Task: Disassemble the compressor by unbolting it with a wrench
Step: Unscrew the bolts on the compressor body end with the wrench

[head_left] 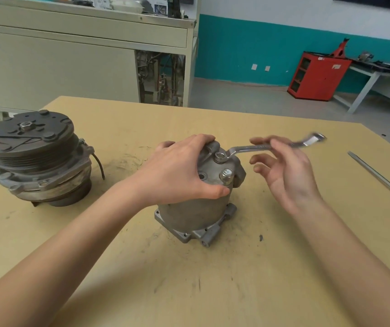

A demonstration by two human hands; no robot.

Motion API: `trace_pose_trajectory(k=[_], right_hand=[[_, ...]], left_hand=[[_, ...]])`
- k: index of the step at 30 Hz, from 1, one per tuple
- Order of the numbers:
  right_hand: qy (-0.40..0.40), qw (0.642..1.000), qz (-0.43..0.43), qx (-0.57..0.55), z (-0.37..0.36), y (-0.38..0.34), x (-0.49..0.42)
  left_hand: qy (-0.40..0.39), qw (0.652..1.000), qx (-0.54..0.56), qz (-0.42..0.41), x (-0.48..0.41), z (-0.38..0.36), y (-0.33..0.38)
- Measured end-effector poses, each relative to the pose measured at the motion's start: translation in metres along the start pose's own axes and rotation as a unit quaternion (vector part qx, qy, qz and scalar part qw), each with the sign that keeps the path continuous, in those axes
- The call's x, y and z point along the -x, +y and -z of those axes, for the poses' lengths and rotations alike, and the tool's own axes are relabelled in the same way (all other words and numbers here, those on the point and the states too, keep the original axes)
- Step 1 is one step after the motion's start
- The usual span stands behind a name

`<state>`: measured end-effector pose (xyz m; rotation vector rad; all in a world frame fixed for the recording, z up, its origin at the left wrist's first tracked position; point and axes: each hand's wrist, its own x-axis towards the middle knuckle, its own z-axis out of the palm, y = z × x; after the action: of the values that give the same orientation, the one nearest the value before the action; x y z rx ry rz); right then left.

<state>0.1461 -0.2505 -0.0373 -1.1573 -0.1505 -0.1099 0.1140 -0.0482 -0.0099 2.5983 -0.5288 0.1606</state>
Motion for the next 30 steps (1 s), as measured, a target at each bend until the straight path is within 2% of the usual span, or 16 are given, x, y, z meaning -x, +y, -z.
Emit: trace_pose_trajectory(k=[2, 5, 9, 11, 13, 15, 17, 20, 22, 24, 26, 30], right_hand=[[-0.049, 0.991, -0.123, -0.035, -0.004, -0.010, -0.034], [-0.119, 0.971, -0.208, -0.001, -0.021, -0.010, -0.066], [-0.170, 0.958, -0.205, 0.104, -0.038, -0.003, -0.079], [-0.182, 0.960, -0.201, 0.069, -0.043, -0.006, -0.079], [-0.158, 0.969, -0.189, -0.030, -0.046, -0.015, -0.077], [-0.107, 0.975, -0.151, -0.122, -0.050, -0.029, -0.071], [-0.078, 0.982, -0.094, -0.144, -0.050, -0.041, -0.054], [-0.066, 0.997, 0.043, -0.027, -0.044, -0.038, -0.012], [-0.041, 0.982, 0.163, 0.084, -0.040, -0.026, 0.017], [-0.029, 0.956, 0.255, 0.141, -0.039, -0.014, 0.038], [-0.030, 0.940, 0.305, 0.149, -0.038, -0.004, 0.048], [-0.019, 0.920, 0.353, 0.168, -0.038, 0.010, 0.051]], left_hand=[[0.001, 1.000, 0.003, -0.002, 0.000, 0.000, 0.000], [0.003, 1.000, 0.006, -0.002, 0.000, 0.000, -0.001], [0.001, 1.000, 0.008, -0.005, 0.000, -0.001, -0.001], [0.000, 1.000, 0.007, -0.005, 0.000, 0.000, -0.001], [-0.003, 1.000, 0.006, -0.003, 0.000, 0.000, -0.001], [-0.002, 1.000, 0.003, -0.001, 0.000, 0.000, -0.001], [-0.001, 1.000, 0.003, 0.000, 0.001, 0.000, -0.002], [0.003, 1.000, 0.005, -0.002, 0.002, -0.001, -0.002], [0.004, 1.000, 0.006, -0.003, 0.001, -0.002, -0.002], [0.007, 1.000, 0.005, -0.005, 0.001, -0.003, -0.002], [0.011, 1.000, 0.003, -0.009, 0.000, -0.003, -0.002], [0.001, 1.000, 0.004, -0.002, 0.001, -0.001, 0.000]])
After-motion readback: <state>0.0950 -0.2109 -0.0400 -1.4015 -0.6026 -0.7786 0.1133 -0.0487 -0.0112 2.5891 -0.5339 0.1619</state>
